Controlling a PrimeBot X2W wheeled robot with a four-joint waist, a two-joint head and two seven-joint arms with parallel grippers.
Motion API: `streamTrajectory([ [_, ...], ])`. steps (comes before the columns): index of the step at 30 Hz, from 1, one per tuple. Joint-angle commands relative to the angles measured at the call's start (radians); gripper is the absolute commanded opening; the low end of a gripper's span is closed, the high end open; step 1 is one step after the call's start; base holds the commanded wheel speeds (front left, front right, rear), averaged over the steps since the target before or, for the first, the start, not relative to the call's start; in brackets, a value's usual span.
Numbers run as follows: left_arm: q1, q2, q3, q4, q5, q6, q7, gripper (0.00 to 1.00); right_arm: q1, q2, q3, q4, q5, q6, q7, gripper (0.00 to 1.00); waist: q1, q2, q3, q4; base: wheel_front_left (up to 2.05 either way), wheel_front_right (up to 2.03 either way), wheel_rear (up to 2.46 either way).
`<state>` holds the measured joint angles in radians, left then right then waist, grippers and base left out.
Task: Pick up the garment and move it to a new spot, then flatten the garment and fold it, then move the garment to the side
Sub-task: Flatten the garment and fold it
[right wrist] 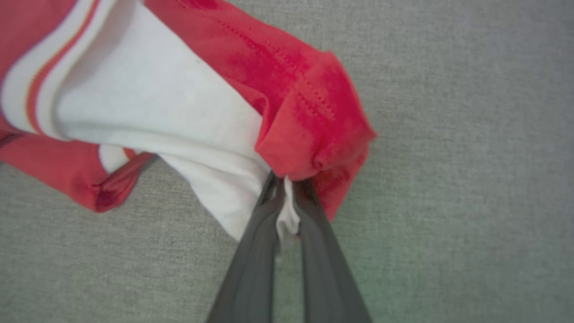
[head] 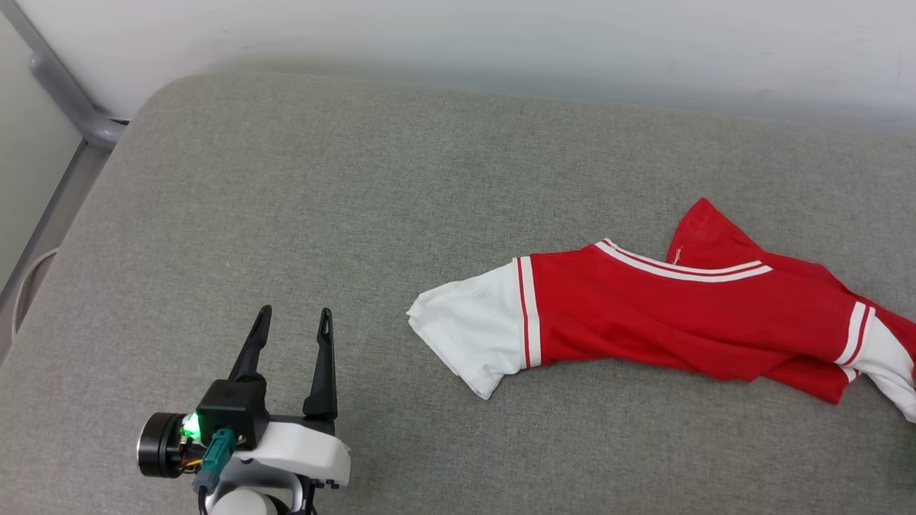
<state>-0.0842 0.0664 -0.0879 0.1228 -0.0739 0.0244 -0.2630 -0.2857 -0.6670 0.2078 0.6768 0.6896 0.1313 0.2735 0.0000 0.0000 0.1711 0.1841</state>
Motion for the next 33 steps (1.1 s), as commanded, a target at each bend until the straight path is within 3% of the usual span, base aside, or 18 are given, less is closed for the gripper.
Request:
streamTrajectory([
  [1,0.016,-0.001,0.005,0.003,0.003,-0.006,-0.003,1.00,0.030,0.003,0.005,0.004,0.004,-0.001,-0.012,0.00,0.0000,0.0000,-0.002,-0.002,0.00,0.00,0.00],
  [2,0.017,-0.002,0.005,0.005,0.003,-0.006,-0.003,1.00,0.032,0.000,-0.002,0.001,-0.001,-0.001,-0.034,0.40,0.0000,0.0000,-0.004,-0.004,0.00,0.00,0.00],
  [3,0.018,-0.003,0.007,0.006,0.004,-0.006,-0.003,1.00,0.028,-0.001,-0.010,-0.003,-0.008,-0.001,-0.062,1.00,0.0000,0.0000,-0.007,-0.006,0.00,0.00,0.00],
  [12,0.032,-0.007,0.012,-0.006,0.016,-0.013,-0.003,1.00,0.028,0.002,-0.086,-0.124,-0.068,-0.001,-0.239,1.00,0.0000,0.0000,-0.037,-0.016,0.00,0.00,0.00],
  [18,0.047,-0.008,0.019,-0.025,0.024,-0.012,-0.003,1.00,0.058,0.008,-0.170,-0.333,-0.130,-0.001,-0.229,1.00,0.0000,0.0000,-0.045,-0.025,0.00,0.00,0.00],
  [24,0.039,-0.009,0.017,-0.034,0.026,-0.015,-0.003,1.00,0.009,-0.012,-0.195,-0.542,-0.181,-0.001,-0.096,1.00,0.0000,0.0000,-0.028,-0.032,0.00,0.00,0.00],
  [29,0.010,-0.012,0.003,-0.041,0.026,-0.022,-0.003,1.00,-0.092,-0.047,-0.105,-0.640,-0.157,-0.001,0.072,1.00,0.0000,0.0000,0.005,-0.017,0.00,0.00,0.00],
  [33,-0.012,-0.014,-0.016,-0.049,0.020,-0.017,-0.003,1.00,-0.182,-0.094,0.013,-0.637,-0.106,-0.001,0.277,1.00,0.0000,0.0000,0.038,0.007,0.00,0.00,0.00],
])
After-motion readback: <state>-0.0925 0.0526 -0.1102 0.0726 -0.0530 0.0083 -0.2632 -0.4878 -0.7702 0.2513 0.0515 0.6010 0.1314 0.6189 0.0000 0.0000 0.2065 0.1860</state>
